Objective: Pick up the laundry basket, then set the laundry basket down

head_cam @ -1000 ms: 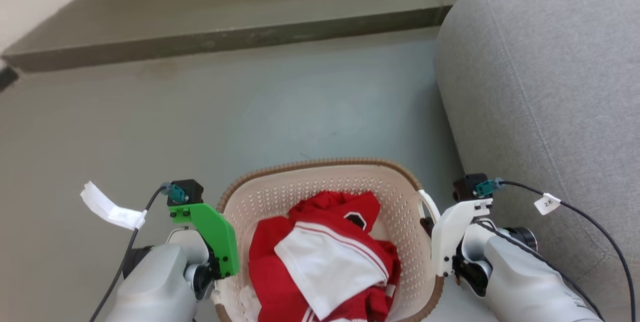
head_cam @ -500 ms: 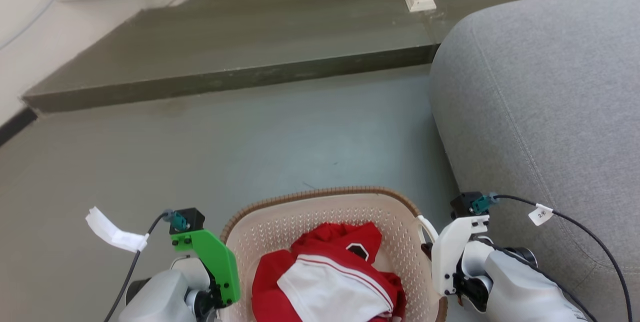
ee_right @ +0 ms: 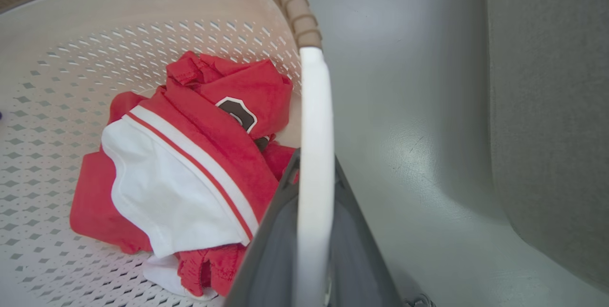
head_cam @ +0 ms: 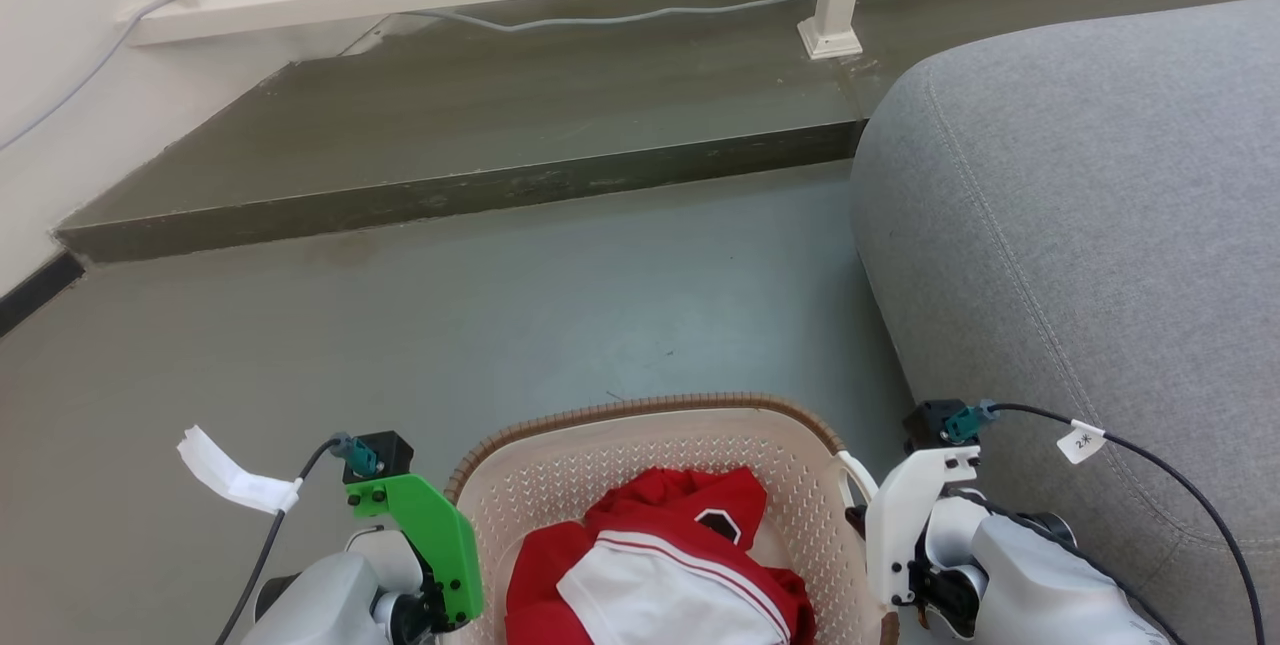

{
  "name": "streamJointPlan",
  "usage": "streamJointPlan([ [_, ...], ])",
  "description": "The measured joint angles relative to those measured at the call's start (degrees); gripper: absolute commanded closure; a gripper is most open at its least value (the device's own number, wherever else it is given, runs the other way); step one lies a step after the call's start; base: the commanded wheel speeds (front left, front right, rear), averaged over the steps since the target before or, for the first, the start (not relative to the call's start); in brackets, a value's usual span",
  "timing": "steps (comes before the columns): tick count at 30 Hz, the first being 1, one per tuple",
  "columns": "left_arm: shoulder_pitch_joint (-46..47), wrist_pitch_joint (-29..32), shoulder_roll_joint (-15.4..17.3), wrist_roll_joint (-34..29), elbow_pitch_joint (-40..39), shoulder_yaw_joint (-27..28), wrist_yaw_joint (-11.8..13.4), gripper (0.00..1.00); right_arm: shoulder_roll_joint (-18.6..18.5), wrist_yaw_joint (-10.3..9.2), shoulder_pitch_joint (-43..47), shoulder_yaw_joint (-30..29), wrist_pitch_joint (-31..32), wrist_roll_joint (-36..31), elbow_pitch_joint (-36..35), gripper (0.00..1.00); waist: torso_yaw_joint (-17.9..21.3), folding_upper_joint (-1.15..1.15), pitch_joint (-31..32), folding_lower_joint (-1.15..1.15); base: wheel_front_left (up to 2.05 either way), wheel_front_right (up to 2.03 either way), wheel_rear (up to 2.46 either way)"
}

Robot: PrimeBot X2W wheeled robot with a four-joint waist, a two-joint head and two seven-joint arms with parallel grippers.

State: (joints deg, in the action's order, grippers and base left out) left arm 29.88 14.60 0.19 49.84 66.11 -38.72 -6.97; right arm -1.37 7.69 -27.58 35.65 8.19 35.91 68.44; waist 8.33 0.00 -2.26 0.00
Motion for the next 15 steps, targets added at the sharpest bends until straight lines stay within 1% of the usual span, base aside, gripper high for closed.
streamJointPlan([
  [15, 0.00, 0.08, 0.40, 1.01, -0.05, -0.45, 0.00, 1.00, 0.01, 0.00, -0.03, 1.29, 0.19, 1.42, 0.05, 1.00, 0.05, 0.00, -0.04, 0.00, 0.00, 0.00, 0.00],
])
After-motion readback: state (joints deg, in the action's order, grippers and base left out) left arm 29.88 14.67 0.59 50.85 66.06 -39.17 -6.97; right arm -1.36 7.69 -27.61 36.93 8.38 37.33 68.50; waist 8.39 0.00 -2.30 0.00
